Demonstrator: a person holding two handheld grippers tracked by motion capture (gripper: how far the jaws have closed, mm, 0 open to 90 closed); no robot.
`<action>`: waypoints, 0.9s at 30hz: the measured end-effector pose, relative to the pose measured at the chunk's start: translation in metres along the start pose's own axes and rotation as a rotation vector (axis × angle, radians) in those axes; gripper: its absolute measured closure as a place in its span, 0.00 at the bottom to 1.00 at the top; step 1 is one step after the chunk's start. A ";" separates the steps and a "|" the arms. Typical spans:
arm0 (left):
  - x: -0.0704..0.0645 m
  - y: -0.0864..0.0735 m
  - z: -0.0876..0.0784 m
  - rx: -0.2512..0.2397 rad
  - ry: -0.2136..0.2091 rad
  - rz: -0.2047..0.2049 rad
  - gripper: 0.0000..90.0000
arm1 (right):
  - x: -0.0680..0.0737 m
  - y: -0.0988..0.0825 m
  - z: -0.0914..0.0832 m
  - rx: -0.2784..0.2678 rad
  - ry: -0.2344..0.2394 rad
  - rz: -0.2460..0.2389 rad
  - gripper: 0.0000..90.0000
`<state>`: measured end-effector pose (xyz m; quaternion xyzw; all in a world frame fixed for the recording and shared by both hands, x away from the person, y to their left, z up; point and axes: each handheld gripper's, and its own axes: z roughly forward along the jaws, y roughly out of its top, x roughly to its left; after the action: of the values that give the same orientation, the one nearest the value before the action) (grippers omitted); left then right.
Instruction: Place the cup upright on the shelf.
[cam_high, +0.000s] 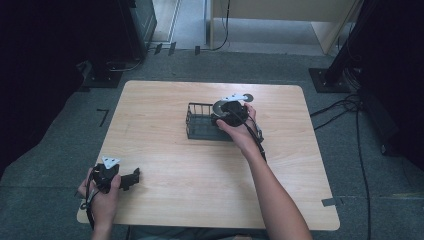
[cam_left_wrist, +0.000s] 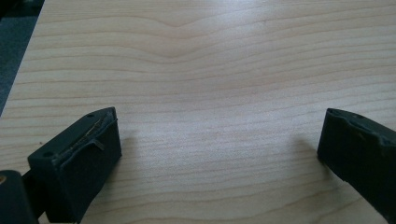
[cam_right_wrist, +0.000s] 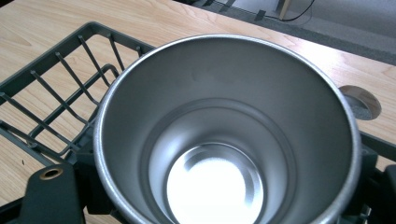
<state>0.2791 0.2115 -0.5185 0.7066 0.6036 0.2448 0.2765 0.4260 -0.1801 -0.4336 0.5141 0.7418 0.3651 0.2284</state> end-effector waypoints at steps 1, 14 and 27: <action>0.000 0.000 0.000 0.000 0.000 0.000 0.00 | 0.000 0.000 0.000 0.003 0.000 0.000 0.19; 0.000 0.000 0.000 0.000 0.000 0.000 0.00 | -0.002 -0.003 0.002 0.032 0.014 0.002 0.19; 0.000 0.000 0.000 0.000 0.000 0.000 0.00 | -0.004 0.003 -0.018 -0.006 0.049 0.008 0.00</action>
<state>0.2791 0.2115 -0.5185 0.7065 0.6037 0.2448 0.2765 0.4164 -0.1886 -0.4196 0.5073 0.7440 0.3805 0.2104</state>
